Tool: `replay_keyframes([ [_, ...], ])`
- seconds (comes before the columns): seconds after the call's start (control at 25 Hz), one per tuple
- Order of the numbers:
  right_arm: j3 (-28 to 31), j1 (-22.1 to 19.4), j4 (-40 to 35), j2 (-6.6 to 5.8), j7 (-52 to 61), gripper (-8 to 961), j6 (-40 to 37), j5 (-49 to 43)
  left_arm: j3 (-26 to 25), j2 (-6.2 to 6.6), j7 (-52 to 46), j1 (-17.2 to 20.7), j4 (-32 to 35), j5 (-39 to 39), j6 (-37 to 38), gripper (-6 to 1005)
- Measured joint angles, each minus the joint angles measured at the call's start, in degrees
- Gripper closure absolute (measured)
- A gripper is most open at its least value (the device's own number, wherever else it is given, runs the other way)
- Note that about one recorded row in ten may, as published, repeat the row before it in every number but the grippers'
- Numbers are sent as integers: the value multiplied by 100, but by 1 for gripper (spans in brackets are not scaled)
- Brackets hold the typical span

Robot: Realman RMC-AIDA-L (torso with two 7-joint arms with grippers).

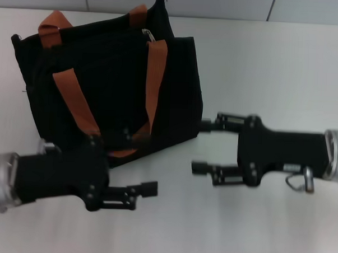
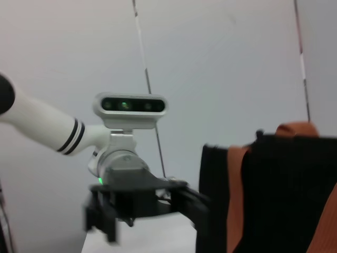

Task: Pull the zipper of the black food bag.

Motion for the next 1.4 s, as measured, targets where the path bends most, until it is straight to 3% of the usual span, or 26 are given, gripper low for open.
replay_keyframes([
  [0.24, 15, -116, 301, 24, -463, 164, -11, -501, 10, -49, 556, 39, -507, 376, -656, 163],
  [0.56, 45, -125, 705, 35, -921, 164, 8, -528, 26, -26, 633, 18, -534, 664, -726, 163],
  [1.4, 54, -131, 719, 36, -978, 164, 11, -493, 76, -12, 645, 7, -518, 689, -716, 163],
])
